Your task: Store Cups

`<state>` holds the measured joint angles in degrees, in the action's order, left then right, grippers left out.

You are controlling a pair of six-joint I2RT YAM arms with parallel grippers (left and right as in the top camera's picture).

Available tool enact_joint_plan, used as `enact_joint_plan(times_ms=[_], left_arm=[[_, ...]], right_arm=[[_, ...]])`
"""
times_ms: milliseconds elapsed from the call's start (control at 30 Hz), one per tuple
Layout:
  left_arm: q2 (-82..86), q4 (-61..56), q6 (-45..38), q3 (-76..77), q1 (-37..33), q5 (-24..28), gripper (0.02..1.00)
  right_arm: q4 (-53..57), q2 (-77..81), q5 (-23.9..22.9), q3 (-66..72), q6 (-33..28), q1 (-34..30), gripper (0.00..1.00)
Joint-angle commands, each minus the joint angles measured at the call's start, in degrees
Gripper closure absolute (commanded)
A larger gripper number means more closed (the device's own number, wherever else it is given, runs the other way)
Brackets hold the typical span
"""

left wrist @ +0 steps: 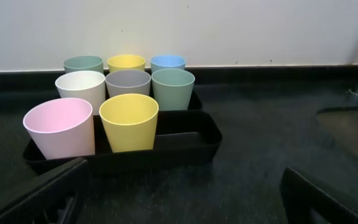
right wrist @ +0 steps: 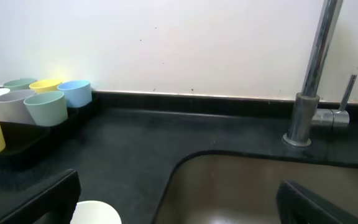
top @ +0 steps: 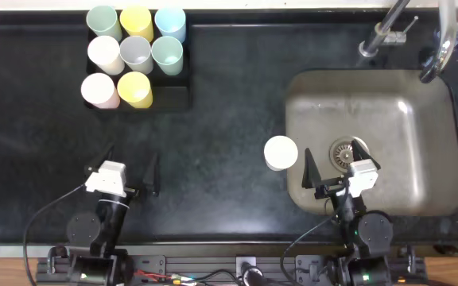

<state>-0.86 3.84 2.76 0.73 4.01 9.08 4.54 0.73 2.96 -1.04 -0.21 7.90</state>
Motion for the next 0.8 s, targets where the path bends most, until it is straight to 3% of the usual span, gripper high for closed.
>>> enact_joint_plan(times_ms=[33, 467, 567, 800], left_arm=[[0.59, -0.09, -1.07, -0.28, -0.26, 0.76, 0.02], [0.59, -0.09, -1.07, -0.28, -0.26, 0.76, 0.018], [0.59, -0.07, -1.07, -0.28, -0.26, 0.76, 0.018], [0.59, -0.09, -1.07, -0.28, -0.26, 0.76, 0.018]], right_arm=[[-0.33, -0.52, -0.02, 0.76, 0.04, -0.11, 0.003], [-0.31, -0.52, -0.02, 0.76, 0.04, -0.11, 0.003], [-0.11, -0.52, -3.26, 0.76, -0.22, -0.11, 0.003], [-0.09, -0.52, -3.54, 0.76, 1.01, -0.11, 0.003]])
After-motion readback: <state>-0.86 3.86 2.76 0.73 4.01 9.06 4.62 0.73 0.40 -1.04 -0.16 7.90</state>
